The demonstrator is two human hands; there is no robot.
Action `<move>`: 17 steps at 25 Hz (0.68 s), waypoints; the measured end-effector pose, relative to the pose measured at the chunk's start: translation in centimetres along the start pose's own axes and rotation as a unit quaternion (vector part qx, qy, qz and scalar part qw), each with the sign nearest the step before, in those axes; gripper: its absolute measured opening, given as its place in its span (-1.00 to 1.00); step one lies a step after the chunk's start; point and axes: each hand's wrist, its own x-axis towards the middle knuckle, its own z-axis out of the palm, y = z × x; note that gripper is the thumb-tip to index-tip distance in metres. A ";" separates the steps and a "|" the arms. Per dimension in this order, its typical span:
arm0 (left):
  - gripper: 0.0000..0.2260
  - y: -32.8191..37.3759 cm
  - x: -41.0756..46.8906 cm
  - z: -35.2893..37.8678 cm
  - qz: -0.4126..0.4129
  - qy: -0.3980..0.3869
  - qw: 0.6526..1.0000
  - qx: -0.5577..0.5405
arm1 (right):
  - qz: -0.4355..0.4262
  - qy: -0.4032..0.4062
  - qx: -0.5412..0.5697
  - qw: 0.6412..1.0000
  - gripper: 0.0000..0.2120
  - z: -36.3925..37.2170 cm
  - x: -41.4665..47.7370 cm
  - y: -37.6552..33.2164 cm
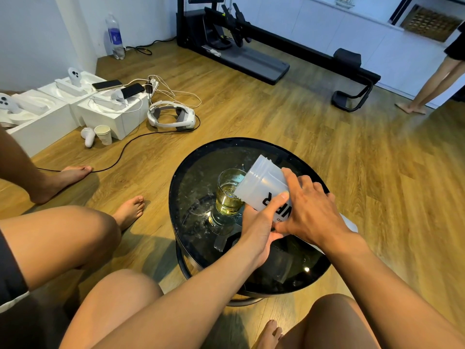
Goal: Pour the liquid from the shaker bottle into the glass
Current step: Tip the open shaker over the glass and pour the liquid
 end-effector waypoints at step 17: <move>-0.68 -0.1 0.1 -0.1 0.002 -0.008 1.000 -0.002 | -0.001 0.002 -0.012 1.000 0.12 0.0 0.0 0.0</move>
